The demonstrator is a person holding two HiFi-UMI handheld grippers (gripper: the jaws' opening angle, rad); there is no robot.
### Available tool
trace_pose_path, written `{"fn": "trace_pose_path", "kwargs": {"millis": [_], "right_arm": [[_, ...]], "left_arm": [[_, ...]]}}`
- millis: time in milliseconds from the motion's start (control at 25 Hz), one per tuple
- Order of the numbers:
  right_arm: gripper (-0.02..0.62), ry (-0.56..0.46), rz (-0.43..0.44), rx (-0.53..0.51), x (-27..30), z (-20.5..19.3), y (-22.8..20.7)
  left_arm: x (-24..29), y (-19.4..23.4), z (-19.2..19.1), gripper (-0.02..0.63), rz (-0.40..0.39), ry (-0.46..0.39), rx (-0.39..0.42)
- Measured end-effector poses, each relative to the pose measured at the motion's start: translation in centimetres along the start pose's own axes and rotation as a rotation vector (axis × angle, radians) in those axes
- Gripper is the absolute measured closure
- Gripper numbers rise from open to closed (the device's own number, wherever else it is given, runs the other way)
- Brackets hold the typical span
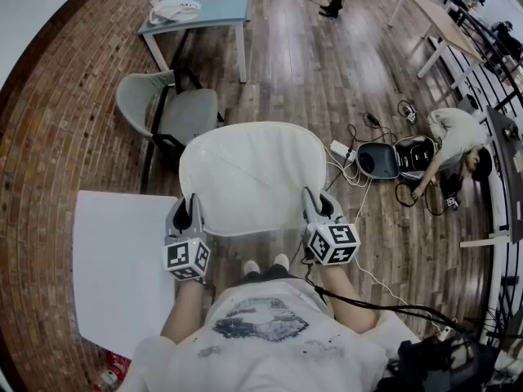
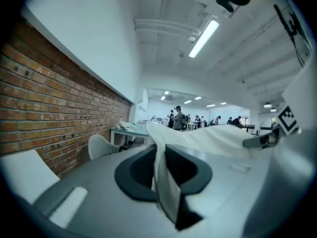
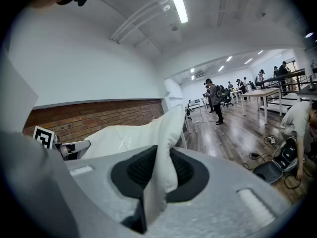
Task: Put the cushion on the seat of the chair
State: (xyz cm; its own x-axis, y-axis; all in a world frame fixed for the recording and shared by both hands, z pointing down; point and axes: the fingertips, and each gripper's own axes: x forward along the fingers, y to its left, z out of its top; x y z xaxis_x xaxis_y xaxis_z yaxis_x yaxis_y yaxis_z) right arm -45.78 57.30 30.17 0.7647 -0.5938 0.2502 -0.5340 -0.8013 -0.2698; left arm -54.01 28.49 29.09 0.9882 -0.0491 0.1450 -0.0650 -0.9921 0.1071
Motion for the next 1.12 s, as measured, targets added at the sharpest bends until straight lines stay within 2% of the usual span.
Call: {"fn": "trace_pose_path", "kwargs": {"millis": [720,1120], "right_arm": [[0.549,-0.021,-0.001,0.045,-1.8,0.6,-4.5],[0.549,-0.033,0.024,0.046,0.1,1.9,-8.5]], "left_arm": [[1.6,-4.5,-0.3,0.561,-0.004,-0.007,-0.005],[4.7,-6.8,-0.2,0.561,0.02,-0.022,-0.001]]}}
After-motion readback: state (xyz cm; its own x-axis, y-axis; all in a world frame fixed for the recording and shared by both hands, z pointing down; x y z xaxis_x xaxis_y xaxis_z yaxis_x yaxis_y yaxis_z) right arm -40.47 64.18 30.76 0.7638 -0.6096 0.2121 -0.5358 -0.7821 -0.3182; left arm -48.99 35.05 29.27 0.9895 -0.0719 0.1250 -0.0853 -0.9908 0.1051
